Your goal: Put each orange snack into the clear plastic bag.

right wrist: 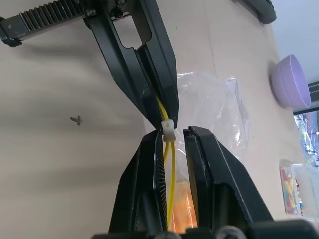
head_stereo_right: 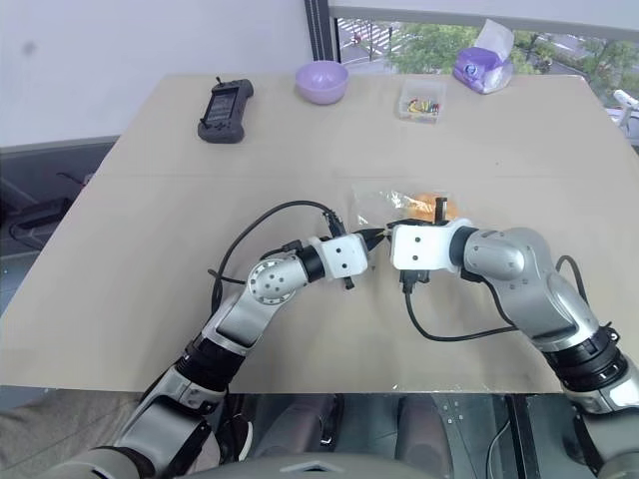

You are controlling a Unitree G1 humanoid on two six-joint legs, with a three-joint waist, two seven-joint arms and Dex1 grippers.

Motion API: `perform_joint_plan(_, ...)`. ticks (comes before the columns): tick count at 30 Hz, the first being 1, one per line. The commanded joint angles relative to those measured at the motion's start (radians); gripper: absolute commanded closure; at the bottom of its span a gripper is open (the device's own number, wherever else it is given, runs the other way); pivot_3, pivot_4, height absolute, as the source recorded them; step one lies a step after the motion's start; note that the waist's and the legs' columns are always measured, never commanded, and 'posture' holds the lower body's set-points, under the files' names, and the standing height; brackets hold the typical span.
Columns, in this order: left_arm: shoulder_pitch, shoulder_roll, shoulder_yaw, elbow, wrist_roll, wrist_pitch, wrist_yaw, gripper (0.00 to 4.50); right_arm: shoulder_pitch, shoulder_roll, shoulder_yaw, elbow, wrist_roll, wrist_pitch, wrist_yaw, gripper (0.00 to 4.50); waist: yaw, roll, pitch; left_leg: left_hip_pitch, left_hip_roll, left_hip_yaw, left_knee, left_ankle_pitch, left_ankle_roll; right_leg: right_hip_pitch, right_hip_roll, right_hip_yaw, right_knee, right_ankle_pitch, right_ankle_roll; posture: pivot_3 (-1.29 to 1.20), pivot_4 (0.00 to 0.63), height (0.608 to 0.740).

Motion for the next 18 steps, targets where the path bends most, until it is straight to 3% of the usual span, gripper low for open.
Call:
perform_joint_plan(1, 0.000, -0.003, -0.003, -0.051, -0.011, -0.020, -0.003, 4.50, -0.012, 0.003, -0.019, -0.022, -0.004, -0.015, 0.000, 3.74, 0.000, 0.000, 0.000, 0.000, 0.000, 0.000, 0.000, 0.000, 0.000, 0.000, 0.000, 0.000, 0.000, 0.000, 0.000, 0.00, 0.150, 0.740)
perform_joint_plan(18, 0.002, -0.008, -0.005, -0.050, -0.012, -0.026, -0.007, 4.50, -0.003, 0.001, -0.018, -0.023, -0.005, -0.006, 0.015, 3.74, 0.000, 0.000, 0.000, 0.000, 0.000, 0.000, 0.000, 0.000, 0.000, 0.000, 0.000, 0.000, 0.000, 0.000, 0.000, 0.00, 0.150, 0.740)
